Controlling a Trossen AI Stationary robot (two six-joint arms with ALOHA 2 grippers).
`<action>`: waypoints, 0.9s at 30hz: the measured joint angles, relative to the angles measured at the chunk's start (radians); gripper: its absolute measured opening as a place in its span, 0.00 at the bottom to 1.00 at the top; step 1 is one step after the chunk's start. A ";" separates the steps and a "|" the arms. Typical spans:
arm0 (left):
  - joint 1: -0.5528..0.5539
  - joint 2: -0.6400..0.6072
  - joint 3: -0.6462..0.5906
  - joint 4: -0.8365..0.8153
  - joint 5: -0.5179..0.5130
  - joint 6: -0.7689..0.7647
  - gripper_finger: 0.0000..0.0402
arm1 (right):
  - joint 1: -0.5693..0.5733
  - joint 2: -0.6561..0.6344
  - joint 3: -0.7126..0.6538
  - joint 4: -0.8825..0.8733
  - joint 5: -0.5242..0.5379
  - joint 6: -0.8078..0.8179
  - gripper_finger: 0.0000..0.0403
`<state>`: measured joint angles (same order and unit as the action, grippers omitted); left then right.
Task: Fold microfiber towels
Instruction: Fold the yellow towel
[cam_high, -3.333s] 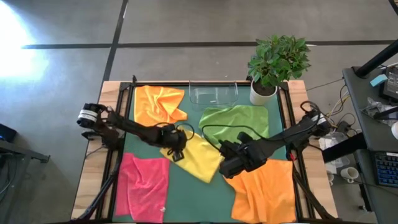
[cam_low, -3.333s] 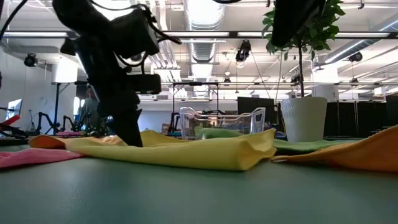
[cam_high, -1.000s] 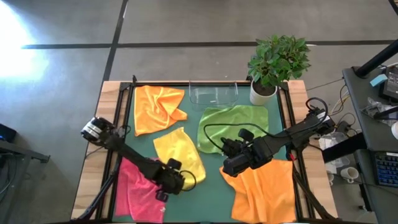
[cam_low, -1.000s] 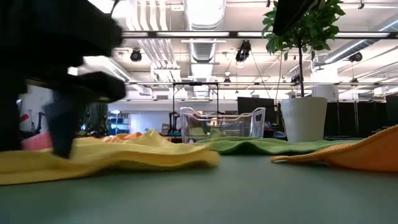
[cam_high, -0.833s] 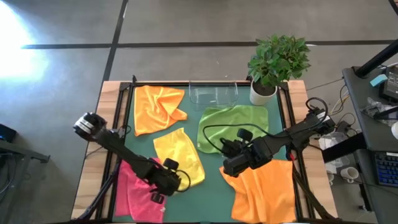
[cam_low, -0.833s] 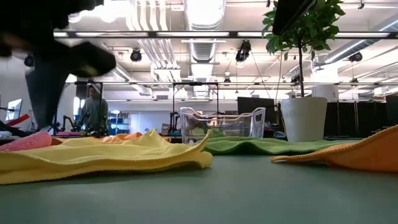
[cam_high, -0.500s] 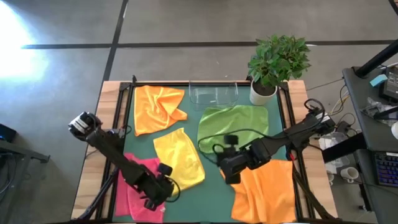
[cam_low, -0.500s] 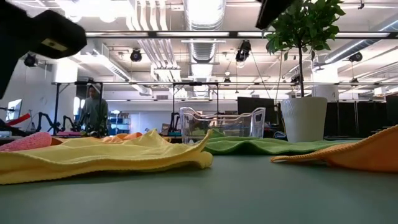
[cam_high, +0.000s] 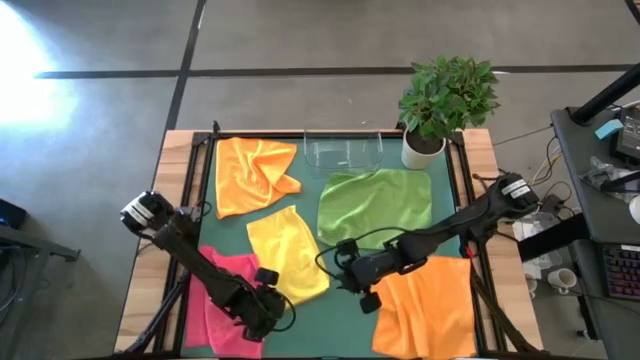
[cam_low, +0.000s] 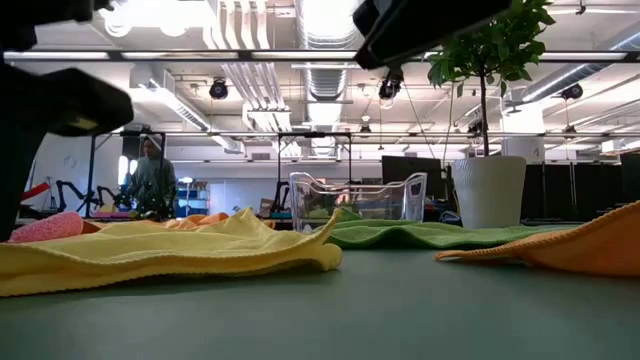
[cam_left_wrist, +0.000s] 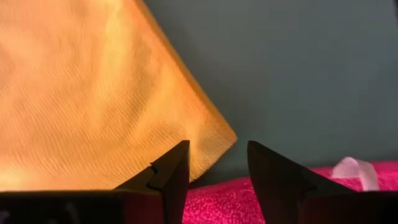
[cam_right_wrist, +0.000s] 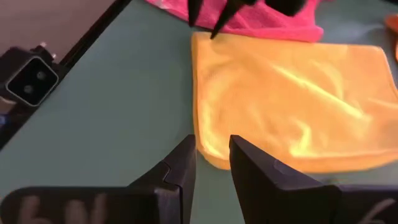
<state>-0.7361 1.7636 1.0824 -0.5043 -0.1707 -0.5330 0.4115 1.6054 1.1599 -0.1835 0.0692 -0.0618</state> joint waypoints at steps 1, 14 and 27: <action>0.000 0.004 0.000 0.001 0.000 -0.012 0.36 | 0.000 0.000 -0.020 0.034 0.000 -0.009 0.22; 0.003 0.065 0.004 0.027 -0.005 -0.031 0.36 | -0.038 0.000 -0.147 0.223 -0.039 0.001 0.22; 0.035 0.071 0.015 0.003 -0.004 -0.095 0.03 | -0.052 0.102 -0.098 0.266 -0.095 -0.028 0.22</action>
<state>-0.7010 1.8345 1.0976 -0.5014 -0.1751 -0.6279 0.3592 1.7076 1.0621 0.0820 -0.0261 -0.0896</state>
